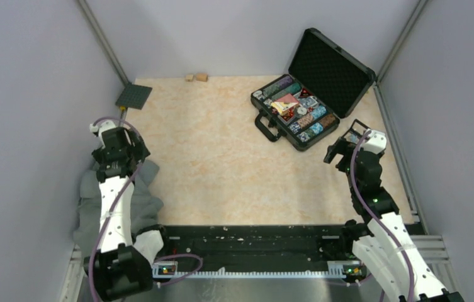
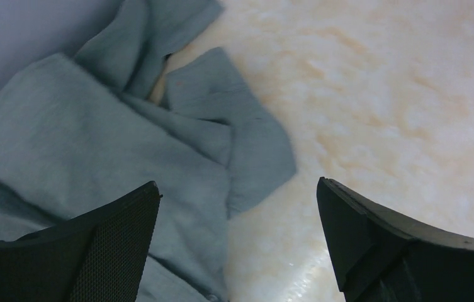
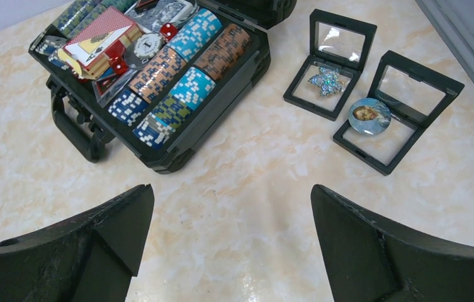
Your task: Pin the brooch onto the clothing
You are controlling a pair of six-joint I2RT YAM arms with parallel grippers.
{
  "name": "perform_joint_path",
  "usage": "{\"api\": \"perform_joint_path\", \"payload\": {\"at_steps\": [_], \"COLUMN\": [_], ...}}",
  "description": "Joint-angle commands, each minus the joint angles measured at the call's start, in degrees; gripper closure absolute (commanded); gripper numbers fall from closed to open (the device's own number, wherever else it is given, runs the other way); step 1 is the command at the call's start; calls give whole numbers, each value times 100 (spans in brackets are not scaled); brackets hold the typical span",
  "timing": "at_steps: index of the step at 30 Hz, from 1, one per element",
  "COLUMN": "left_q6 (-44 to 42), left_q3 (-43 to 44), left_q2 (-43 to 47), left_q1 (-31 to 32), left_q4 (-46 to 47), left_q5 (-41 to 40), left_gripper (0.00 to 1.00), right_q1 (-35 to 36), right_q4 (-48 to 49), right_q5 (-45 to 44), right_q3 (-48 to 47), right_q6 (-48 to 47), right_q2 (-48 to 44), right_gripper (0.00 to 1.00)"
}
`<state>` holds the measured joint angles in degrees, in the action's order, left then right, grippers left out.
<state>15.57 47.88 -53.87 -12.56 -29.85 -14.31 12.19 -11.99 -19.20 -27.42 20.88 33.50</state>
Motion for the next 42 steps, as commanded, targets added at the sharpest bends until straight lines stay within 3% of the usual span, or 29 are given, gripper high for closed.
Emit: {"api": "perform_joint_path", "payload": {"at_steps": [1,5,10,14,23,24,25,27,29,30,31,36,42], "left_q6": [734,1243,1899,2049,2459,2455,2459,2418,2227,2096,2009,1658,844], "left_q3": [27,-223,-565,-899,-1347,-1380,-1400,-1419,-1382,-1341,-1372,-1378,-269], "left_q2": [-158,-169,-299,45,-693,-683,-678,-684,-654,-594,-492,-128,-187], "left_q1": [-816,-1495,-2463,-2592,-3157,-3160,-3159,-3157,-3158,-3138,-3118,-2524,-380], "left_q4": [-61,-64,-169,56,326,378,390,436,458,525,658,1108,611], "left_q5": [-777,-876,-231,-135,969,1042,1078,1172,1598,1964,2229,2992,2856], "left_gripper": [1,2,2,2,4,7,17,51,73,89,98,100,100], "right_q1": [-58,-58,-58,-53,-56,-53,-55,-52,-53,-51,-54,-58,-50], "right_q4": [109,103,41,9,-22,-17,-14,-22,-20,-18,-17,-6,14], "right_q5": [22,49,112,112,168,171,167,177,178,177,180,214,323], "right_q3": [-232,-235,-247,-242,-220,-220,-224,-214,-212,-207,-203,-187,-186], "right_q6": [57,47,48,54,79,77,81,76,76,78,79,83,73], "right_q2": [-68,-131,-212,-308,-384,-383,-386,-382,-393,-394,-391,-384,-312], "right_gripper": [1,1,1,1,2,2,2,2,2,3,3,4,4]}}
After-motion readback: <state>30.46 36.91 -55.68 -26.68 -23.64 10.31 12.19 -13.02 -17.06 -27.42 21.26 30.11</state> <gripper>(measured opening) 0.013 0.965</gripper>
